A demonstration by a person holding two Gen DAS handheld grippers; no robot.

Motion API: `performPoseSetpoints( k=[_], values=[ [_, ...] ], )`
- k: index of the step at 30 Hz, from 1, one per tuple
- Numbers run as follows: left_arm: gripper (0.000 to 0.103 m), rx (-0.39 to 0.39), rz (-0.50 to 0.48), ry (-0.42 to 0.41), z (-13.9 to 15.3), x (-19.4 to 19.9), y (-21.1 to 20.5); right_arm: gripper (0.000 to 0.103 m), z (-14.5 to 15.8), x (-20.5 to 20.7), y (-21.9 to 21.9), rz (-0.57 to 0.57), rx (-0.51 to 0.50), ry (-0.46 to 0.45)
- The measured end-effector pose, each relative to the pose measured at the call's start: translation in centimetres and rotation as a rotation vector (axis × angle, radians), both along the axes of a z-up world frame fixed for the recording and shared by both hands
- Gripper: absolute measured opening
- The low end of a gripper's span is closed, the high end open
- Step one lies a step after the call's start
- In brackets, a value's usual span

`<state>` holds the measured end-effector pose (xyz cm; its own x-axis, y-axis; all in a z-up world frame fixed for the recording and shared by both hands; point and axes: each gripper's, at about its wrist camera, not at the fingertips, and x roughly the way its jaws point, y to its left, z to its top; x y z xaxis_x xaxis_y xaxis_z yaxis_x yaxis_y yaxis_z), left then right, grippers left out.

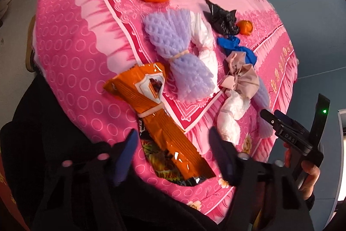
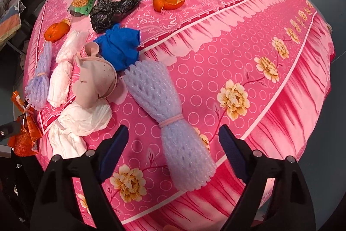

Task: Collect trash
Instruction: 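Grasp the orange wrapper with the left tool while the right tool grasps the lavender foam net, then carry both items over the bin and open both tools to drop them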

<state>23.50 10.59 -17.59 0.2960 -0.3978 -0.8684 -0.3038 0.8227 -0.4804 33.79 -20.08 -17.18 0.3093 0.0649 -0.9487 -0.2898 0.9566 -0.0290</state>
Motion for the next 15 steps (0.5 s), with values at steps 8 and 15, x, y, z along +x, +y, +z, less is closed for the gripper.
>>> performPoseSetpoints(
  k=[8,15],
  values=[
    [0.030,-0.084,-0.007,-0.011,-1.6,0.0,-0.3,0.033,-1.5,0.3,-0.4,-0.059,0.024,0.057],
    [0.027,-0.079,-0.044,-0.048,-0.4,-1.1,-0.2,0.030,0.9,-1.3,-1.2,-0.071,0.102,0.023]
  ],
)
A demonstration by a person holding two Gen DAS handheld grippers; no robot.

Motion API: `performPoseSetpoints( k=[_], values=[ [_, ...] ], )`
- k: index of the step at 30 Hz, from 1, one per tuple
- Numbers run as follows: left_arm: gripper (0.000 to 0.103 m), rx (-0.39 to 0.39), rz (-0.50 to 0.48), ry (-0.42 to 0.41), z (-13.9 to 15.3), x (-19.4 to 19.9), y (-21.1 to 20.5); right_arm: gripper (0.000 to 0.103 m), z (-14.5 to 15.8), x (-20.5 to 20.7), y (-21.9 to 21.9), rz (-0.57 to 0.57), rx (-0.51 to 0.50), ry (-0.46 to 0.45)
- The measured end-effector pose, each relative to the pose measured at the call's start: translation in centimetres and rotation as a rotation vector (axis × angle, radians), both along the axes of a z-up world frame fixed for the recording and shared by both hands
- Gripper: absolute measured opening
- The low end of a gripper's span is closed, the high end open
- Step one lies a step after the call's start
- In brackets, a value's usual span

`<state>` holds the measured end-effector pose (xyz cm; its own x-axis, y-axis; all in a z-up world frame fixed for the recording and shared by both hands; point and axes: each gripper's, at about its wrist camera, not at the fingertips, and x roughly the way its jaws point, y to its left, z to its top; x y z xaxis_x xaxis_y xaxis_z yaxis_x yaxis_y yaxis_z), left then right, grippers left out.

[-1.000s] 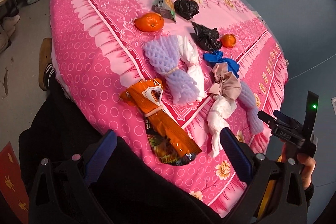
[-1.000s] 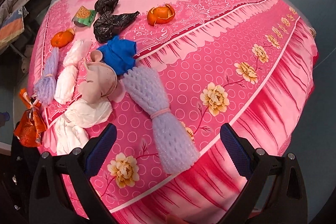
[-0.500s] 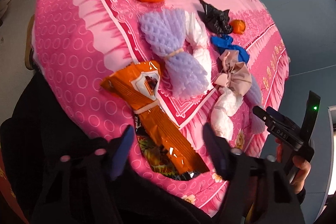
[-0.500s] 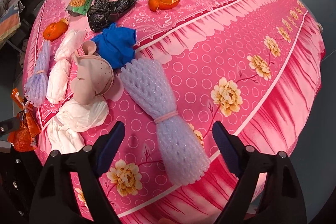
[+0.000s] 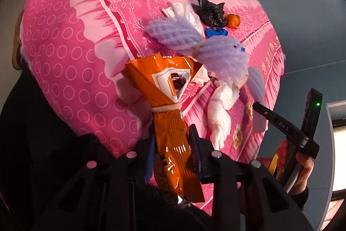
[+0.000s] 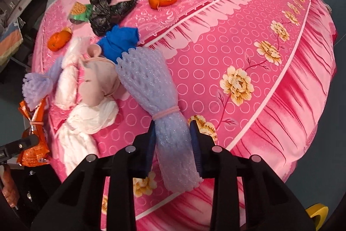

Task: Collect trash
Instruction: 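Carry both items over the bin and open both tools to drop them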

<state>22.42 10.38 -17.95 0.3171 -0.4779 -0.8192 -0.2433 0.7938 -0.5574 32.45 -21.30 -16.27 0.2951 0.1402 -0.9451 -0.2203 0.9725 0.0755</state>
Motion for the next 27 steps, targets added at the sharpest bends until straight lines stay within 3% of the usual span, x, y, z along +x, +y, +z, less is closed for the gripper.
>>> performPoseSetpoints(
  k=[6,12,15,22,27],
  values=[
    [0.027,0.039,-0.059,-0.133,4.3,-2.6,0.1,0.029,4.1,-3.3,-2.2,-0.044,0.110,-0.041],
    [0.027,0.116,-0.147,-0.285,9.7,-4.5,-2.2,0.029,10.0,-9.2,-6.9,-0.138,0.263,-0.171],
    [0.027,0.113,-0.163,-0.321,11.5,-5.0,-2.8,0.029,12.8,-11.7,-9.6,-0.187,0.314,-0.238],
    [0.027,0.098,-0.306,-0.418,16.4,-6.6,-8.9,0.029,19.6,-18.6,-17.0,-0.312,0.446,-0.451],
    [0.027,0.115,-0.428,-0.469,18.2,-7.4,-14.6,0.030,22.8,-23.0,-20.4,-0.369,0.420,-0.567]
  ],
)
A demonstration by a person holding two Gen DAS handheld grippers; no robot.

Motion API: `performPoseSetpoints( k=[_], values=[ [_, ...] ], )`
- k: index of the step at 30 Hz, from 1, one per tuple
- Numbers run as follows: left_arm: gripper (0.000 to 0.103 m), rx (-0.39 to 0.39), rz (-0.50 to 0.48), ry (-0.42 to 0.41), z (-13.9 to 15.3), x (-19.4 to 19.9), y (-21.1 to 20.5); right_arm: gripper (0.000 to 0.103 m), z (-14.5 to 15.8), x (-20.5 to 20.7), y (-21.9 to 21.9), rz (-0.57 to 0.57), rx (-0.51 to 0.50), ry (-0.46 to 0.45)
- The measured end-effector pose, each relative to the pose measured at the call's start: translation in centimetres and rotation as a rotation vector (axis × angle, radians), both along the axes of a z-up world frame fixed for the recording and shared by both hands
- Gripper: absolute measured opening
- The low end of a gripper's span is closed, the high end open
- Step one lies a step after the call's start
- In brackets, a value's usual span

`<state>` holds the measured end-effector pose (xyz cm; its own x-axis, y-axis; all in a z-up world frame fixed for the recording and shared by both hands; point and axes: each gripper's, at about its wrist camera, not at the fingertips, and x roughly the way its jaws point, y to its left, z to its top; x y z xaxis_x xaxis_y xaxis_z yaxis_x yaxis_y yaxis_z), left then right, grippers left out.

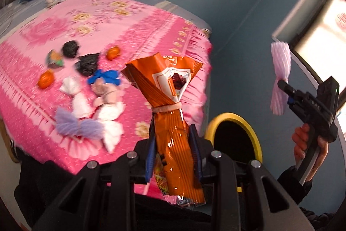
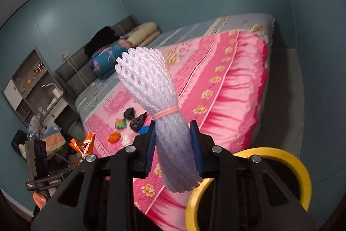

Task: Collect trash
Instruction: 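Carry both items over the bin and open both tools to drop them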

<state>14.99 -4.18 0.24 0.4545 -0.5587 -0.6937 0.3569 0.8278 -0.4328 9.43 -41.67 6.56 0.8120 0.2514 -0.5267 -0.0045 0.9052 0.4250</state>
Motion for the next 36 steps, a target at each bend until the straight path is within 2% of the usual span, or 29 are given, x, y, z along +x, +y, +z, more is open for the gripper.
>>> performPoseSetpoints(
  k=[4,12,19,23,26,30,36],
  values=[
    [0.027,0.011,-0.114,-0.006,0.6,-0.7,-5.2,0.030,1.2,-2.7,-1.8,-0.031,0.003,-0.048],
    [0.027,0.033,-0.268,0.029,-0.6,-2.2,-12.9,0.031,2.2,-6.4,-3.4,-0.097,-0.016,-0.096],
    [0.027,0.003,-0.355,0.057,-2.2,-3.6,-16.6,0.032,2.0,-8.1,-4.5,-0.163,-0.034,-0.106],
    [0.027,-0.007,-0.398,0.058,-3.2,-4.4,-17.9,0.033,2.2,-9.0,-4.6,-0.219,-0.078,-0.111],
    [0.027,-0.033,-0.435,0.068,-3.8,-4.3,-18.8,0.033,1.6,-9.5,-4.9,-0.245,-0.074,-0.086],
    [0.027,-0.045,-0.467,0.103,-4.6,-4.3,-19.9,0.033,0.9,-10.0,-5.1,-0.286,-0.075,-0.039],
    [0.028,-0.038,-0.474,0.107,-5.0,-5.1,-20.9,0.035,0.9,-10.6,-5.3,-0.304,-0.067,-0.043]
  ],
)
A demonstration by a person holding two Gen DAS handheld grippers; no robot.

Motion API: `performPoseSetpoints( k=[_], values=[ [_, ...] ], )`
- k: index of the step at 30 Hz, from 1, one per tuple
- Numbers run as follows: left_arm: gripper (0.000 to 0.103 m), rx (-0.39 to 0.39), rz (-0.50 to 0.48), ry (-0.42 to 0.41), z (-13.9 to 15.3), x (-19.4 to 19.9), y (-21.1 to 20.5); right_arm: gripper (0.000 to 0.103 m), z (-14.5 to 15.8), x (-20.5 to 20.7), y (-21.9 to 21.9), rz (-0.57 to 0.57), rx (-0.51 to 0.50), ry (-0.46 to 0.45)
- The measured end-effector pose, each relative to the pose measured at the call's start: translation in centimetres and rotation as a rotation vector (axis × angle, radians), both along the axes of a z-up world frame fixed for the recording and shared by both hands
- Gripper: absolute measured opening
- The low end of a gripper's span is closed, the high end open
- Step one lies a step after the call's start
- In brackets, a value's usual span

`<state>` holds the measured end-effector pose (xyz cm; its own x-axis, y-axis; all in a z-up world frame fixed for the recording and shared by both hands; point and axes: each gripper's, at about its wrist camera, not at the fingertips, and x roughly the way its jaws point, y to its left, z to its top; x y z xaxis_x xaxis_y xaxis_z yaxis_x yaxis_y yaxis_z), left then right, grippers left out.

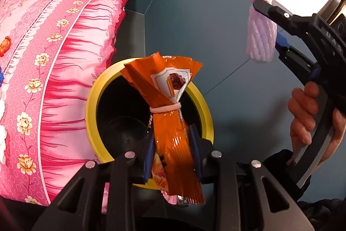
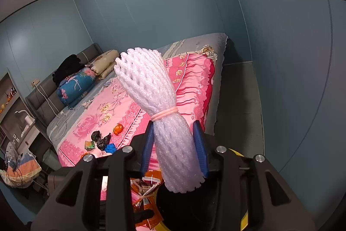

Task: Collect trash
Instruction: 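Carry both items over the bin and open both tools to drop them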

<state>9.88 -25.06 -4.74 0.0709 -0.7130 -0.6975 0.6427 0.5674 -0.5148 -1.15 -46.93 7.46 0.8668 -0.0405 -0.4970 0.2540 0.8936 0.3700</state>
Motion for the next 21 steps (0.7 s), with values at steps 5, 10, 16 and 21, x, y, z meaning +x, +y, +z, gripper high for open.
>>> performPoseSetpoints(
  k=[5,10,16,21],
  values=[
    [0.046,-0.017,0.034,-0.019,0.7,-0.2,1.2,0.049,0.0,-0.5,-0.7,-0.041,0.030,-0.006],
    [0.067,-0.050,0.068,-0.030,1.2,0.0,2.7,0.054,0.5,-1.3,-1.3,-0.092,0.028,-0.033],
    [0.078,-0.077,0.135,-0.099,2.7,-0.2,4.8,0.059,1.2,-2.1,-1.1,-0.100,0.014,-0.089],
    [0.088,-0.068,0.241,-0.227,4.4,0.1,7.5,0.066,1.5,-1.6,0.0,-0.046,-0.027,-0.130]
  ],
)
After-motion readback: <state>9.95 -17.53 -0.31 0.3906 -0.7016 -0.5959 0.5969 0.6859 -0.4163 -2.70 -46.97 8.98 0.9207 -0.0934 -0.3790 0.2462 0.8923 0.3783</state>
